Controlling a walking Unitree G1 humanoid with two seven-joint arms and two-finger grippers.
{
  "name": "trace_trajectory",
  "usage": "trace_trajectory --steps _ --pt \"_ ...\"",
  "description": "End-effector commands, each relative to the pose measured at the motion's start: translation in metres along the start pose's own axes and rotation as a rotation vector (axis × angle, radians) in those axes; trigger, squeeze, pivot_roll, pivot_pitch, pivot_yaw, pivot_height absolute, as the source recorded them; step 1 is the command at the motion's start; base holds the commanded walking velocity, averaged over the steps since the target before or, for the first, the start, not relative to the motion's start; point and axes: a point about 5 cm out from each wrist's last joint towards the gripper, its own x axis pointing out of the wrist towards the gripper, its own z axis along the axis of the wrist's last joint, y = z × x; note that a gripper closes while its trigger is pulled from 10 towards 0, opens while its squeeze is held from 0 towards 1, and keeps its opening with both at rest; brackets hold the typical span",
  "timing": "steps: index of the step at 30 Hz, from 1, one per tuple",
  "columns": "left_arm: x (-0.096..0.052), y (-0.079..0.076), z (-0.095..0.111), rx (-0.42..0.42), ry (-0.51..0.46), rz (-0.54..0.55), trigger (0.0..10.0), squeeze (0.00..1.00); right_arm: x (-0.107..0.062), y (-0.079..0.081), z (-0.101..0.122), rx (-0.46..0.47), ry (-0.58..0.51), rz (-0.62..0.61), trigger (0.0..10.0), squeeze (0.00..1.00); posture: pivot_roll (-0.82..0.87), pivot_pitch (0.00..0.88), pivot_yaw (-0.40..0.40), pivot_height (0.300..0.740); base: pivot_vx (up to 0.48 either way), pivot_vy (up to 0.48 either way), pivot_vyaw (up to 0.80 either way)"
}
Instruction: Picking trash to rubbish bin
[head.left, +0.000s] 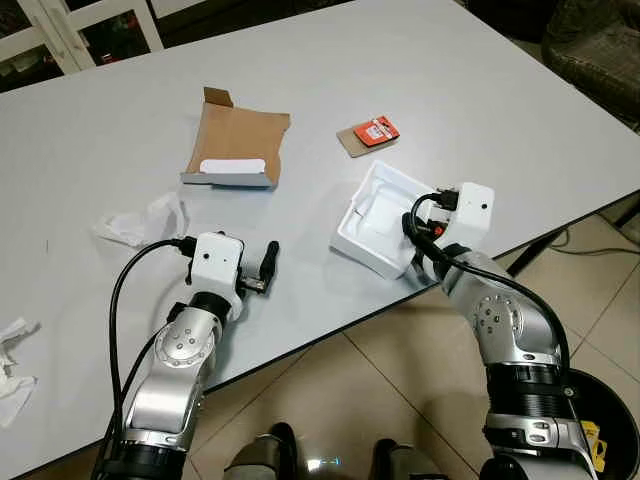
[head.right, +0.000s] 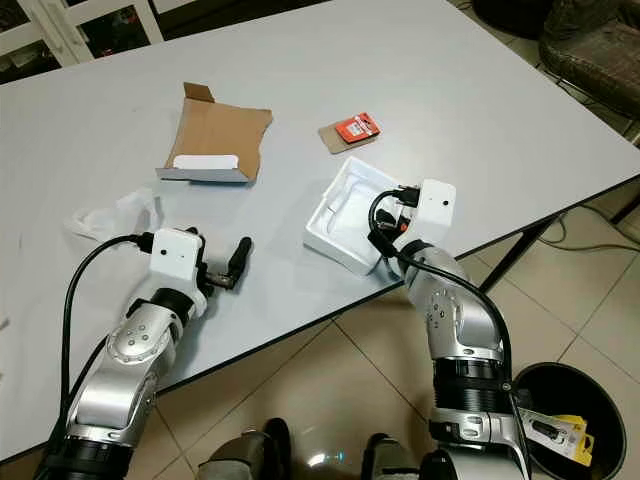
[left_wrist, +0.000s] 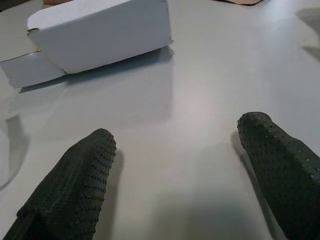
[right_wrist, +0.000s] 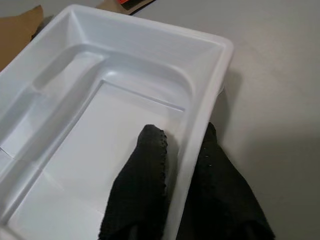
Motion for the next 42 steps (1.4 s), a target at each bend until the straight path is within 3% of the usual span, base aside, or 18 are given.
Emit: trace_trajectory --steps 1,2,3,9,20,25,29,42 --pt "-0.002 0.001 -0.002 0.017 0.008 0.008 10.0 0.0 0.001 -0.006 -0.031 -0.007 0.138 -0.035 4.0 0.0 0.02 0.239 0.056 0.74 0.0 0.0 0.0" --pt "-0.001 0.001 -0.002 0.017 0.007 0.009 10.0 0.0 0.001 -0.006 -0.03 -0.014 0.133 -0.039 8.0 0.0 0.02 0.239 0.056 0.74 0.0 0.0 0.0" --pt "-0.001 0.001 -0.002 0.017 0.007 0.01 10.0 0.0 0.001 -0.007 -0.029 -0.026 0.123 -0.044 9.9 0.0 0.02 0.239 0.056 0.74 0.0 0.0 0.0" --pt "0.0 0.001 0.0 0.016 -0.005 0.015 10.0 0.0 -0.001 -0.008 -0.009 -0.124 0.005 -0.067 10.0 0.0 0.02 0.238 0.054 0.74 0.0 0.0 0.0" --pt "0.004 -0.002 0.002 0.012 -0.019 0.013 10.0 0.0 -0.005 -0.009 0.0 -0.205 -0.064 -0.089 10.0 0.0 0.0 0.224 0.055 0.74 0.0 0.0 0.0" --pt "0.007 -0.004 0.003 0.006 -0.029 0.013 10.0 0.0 -0.01 -0.011 0.015 -0.268 -0.165 -0.103 10.0 0.0 -0.01 0.212 0.052 0.74 0.0 0.0 0.0" --pt "0.011 -0.006 0.006 -0.005 -0.056 0.015 10.0 0.0 -0.018 -0.014 0.027 -0.385 -0.247 -0.141 10.0 0.0 -0.02 0.199 0.051 0.74 0.0 0.0 0.0" --pt "0.022 -0.013 0.01 -0.022 -0.088 -0.003 10.0 0.0 -0.033 -0.023 0.042 -0.5 -0.362 -0.206 10.0 0.0 -0.06 0.167 0.061 0.74 0.0 0.0 0.0"
